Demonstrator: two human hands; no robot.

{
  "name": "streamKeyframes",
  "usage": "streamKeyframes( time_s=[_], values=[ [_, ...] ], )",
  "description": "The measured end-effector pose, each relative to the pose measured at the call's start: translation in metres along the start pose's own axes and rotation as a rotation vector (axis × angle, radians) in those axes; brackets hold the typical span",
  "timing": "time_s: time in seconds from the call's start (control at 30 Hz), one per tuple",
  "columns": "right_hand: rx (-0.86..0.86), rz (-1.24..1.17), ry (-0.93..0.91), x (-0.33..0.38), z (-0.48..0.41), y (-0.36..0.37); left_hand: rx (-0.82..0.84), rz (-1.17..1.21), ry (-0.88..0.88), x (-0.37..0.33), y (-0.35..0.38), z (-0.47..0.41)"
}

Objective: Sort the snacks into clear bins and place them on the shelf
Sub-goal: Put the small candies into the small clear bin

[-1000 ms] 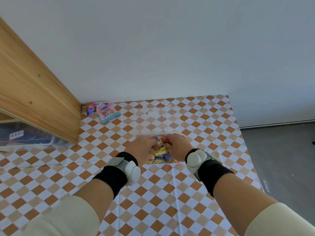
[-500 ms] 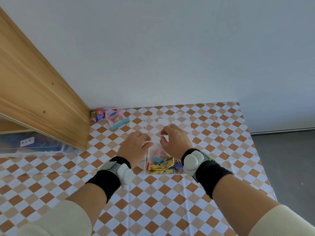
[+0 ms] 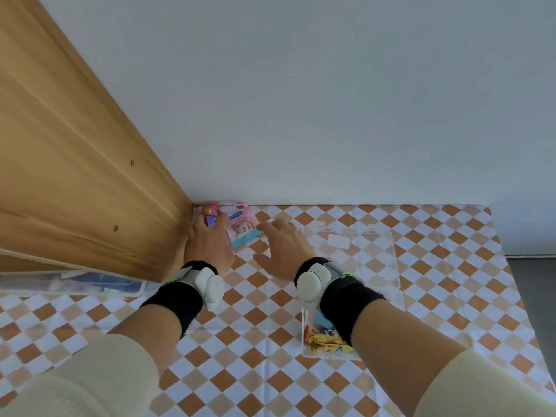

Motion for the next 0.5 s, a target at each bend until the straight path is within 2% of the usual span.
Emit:
streamKeyframes(
  time_s=[0.3,0.5],
  values=[
    [-0.072,0.140,0.094,0.023,-0.058,0.021,-0.013,-0.055,0.029,0.013,0.006,-0.032],
    [0.005,0.222,0.118,0.035,-0.073,0.039,-0.051,0.126,-0.032,0.028,0.010,-0.033]
  ],
)
Point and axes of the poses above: each hand's wrist, its own z-axis away from the middle knuckle, its own y-axis out of the palm, x = y × z, the point moved 10 cm from there along -z, towards the middle knuckle, and after that the axes turned 9 degrees about z, right-handed, at the moved point
